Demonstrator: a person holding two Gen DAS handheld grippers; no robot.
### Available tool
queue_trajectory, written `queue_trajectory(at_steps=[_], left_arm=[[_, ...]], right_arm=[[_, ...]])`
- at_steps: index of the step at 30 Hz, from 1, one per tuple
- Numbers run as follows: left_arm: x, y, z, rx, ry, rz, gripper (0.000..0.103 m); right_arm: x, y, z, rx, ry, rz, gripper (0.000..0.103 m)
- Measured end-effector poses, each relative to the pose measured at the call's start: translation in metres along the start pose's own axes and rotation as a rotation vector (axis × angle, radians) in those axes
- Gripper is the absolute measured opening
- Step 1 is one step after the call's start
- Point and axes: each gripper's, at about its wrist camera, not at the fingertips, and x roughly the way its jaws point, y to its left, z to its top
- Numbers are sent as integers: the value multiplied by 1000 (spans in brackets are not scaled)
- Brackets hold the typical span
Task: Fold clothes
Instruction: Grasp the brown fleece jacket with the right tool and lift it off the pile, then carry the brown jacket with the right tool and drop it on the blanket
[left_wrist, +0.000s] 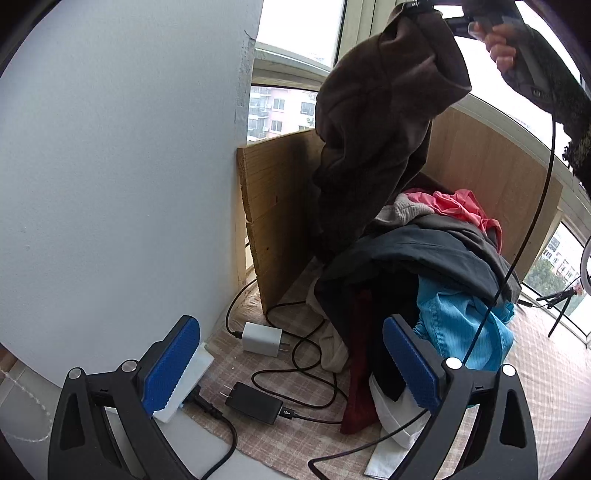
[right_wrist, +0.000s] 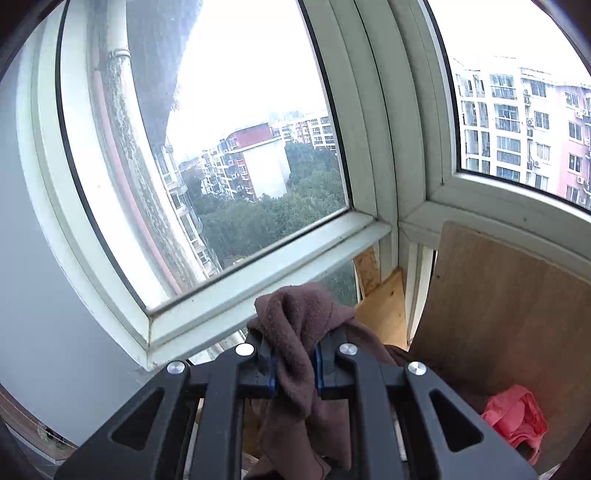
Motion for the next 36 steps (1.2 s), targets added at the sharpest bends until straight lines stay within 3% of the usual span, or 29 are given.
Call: queue_trajectory(at_steps=[4, 8, 13, 18, 21, 23, 24, 25, 27, 29, 32, 36], left_arm=[[-12, -2, 3, 17, -22, -2, 99], [-26, -8, 12, 40, -59, -16, 99], [-46, -37, 30, 97, -116, -92, 99], [-62, -111, 47, 220, -168, -284, 100], [-67, -181, 48, 264, -202, -486, 100], [-65, -239, 40, 334, -177, -589, 99], [-65, -267, 32, 391, -157, -616, 82], [-65, -289, 22, 444, -137, -645, 45], [-65, -321, -1, 516, -66, -712, 8], [-64, -339, -20, 538, -26, -767, 7], [-69, -344, -35, 529, -6, -743, 6], [-91, -336, -42, 494, 11, -692, 6]], right_arm=[[-63, 14, 36, -7, -139, -12, 13], [-154, 12, 66, 12, -306, -5, 13], [-282, 16, 73, -33, -481, -94, 13], [-378, 9, 42, -16, -531, -197, 13], [-410, 5, 10, -13, -508, -283, 13], [-426, -3, -15, 6, -489, -338, 13], [-434, -8, -28, 18, -480, -366, 13], [-444, -15, -42, 30, -466, -396, 13], [-466, -37, -70, 70, -429, -453, 13], [-490, -66, -102, 124, -387, -502, 13], [-538, -109, -163, 188, -341, -574, 13], [-591, -157, -250, 279, -267, -602, 13]])
